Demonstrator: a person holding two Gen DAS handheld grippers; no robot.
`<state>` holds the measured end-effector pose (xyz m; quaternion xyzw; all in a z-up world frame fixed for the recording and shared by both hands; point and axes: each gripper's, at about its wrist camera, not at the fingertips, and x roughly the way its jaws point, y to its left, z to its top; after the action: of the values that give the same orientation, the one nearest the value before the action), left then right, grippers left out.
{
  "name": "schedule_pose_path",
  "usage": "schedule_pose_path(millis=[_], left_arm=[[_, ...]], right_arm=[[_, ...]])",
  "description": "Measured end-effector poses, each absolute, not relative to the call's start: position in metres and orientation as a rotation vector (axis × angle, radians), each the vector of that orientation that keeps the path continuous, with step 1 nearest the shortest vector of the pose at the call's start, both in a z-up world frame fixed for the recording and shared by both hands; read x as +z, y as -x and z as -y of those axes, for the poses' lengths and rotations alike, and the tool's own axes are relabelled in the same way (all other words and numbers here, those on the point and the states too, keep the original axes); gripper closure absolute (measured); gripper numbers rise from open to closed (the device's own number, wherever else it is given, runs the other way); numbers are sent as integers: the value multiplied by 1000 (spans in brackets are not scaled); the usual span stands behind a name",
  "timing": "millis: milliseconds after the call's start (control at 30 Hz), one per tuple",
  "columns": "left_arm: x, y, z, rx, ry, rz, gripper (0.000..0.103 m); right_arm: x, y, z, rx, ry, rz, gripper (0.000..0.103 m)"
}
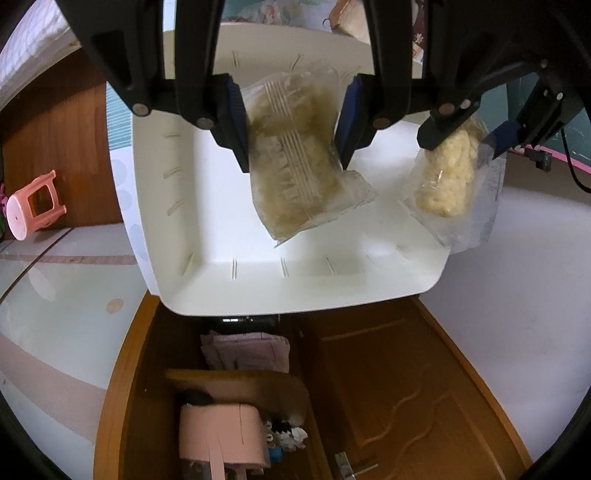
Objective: Organize snacks
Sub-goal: 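Carry both cracker bags over the white tray and lower them in, then open both grippers to release the cracker bags and lift away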
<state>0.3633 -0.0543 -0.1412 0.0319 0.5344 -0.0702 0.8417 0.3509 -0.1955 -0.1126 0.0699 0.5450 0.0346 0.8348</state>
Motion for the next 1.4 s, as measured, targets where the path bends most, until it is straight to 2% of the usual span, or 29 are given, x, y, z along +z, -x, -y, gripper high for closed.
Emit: schedule_pose_path(millis=[100,167,233,300,400,467,600,1400], left_arm=[[-149,-368,57,-150,-74,-1137,45],[-152,-370,58,-160,-70,-1137,32],[-153,-371,58,-178,-61,-1134,12],[-155,-371,58,-186,-64,-1132,9],[-159,-372,61,-181,-92,-1131,8],[-160,-372,62,-180,-96,-1129,8],[-157,-371,61,-185,-79,-1119,3],[-90,-313,49,-165,-74,-1006,1]], right_arm=[[-120,-356,196,58,-145,-1167,59],[-125,-358,196,53,-142,-1173,59],[-130,-360,197,54,-140,-1176,57],[-133,-361,197,52,-131,-1177,50],[-135,-361,198,40,-119,-1158,43],[-136,-360,197,45,-125,-1147,42],[-134,-358,196,44,-115,-1124,41],[-79,-314,213,94,-194,-1013,41]])
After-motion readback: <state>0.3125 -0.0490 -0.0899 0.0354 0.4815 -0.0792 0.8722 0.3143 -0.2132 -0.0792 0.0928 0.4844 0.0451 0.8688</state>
